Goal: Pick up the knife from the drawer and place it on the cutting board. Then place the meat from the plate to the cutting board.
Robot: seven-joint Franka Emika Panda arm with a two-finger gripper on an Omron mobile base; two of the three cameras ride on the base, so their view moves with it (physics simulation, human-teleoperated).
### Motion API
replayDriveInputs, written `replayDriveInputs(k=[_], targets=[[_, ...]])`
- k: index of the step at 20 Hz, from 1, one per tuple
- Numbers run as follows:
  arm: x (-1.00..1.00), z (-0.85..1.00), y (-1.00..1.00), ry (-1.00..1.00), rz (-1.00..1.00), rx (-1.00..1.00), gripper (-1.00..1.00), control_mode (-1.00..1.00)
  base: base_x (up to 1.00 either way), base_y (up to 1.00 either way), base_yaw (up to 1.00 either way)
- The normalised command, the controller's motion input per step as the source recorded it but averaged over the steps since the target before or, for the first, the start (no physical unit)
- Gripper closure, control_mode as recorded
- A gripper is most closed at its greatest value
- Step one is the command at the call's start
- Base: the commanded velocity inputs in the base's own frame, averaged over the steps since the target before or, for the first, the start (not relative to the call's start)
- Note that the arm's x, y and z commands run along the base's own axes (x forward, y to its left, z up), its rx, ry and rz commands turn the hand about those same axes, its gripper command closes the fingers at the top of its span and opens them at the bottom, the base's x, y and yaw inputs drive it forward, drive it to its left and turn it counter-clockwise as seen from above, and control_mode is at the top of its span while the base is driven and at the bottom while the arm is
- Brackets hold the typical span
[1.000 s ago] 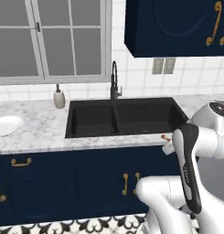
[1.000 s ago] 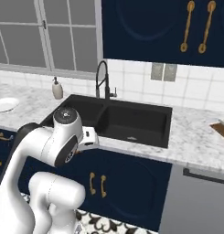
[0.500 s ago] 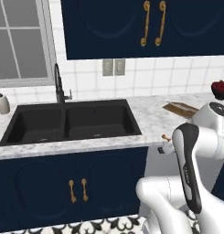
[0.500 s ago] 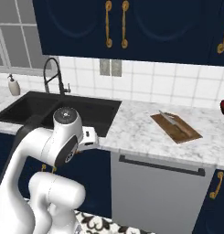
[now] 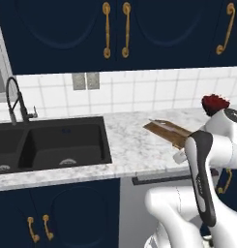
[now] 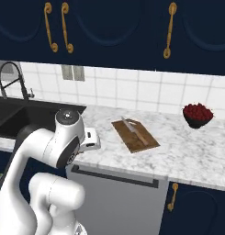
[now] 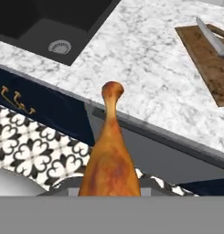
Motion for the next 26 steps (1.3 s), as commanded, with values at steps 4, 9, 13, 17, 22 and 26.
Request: replayDriveInputs(k=[4,9,13,17,22,26], targets=[[0.00,0.00,0.00,0.00,0.00,0.00,1.00,1.00,0.71,-0.38,0.00],[0.21,0.00,-0.12,0.00,0.00,0.00,1.00,-1.00,0.36,-0.14,0.00],[0.39,-0.08,-0.50,0.03,-0.02,0.00,1.00,-1.00,0.00,0.00,0.00],[0.38,-0.16,-0.56,0.04,-0.08,0.00,1.00,-1.00,0.00,0.00,0.00],[0.38,-0.17,-0.47,0.01,-0.08,0.00,1.00,-1.00,0.00,0.00,0.00],[0.36,-0.26,-0.38,0.00,-0.07,0.00,1.00,-1.00,0.00,0.00,0.00]])
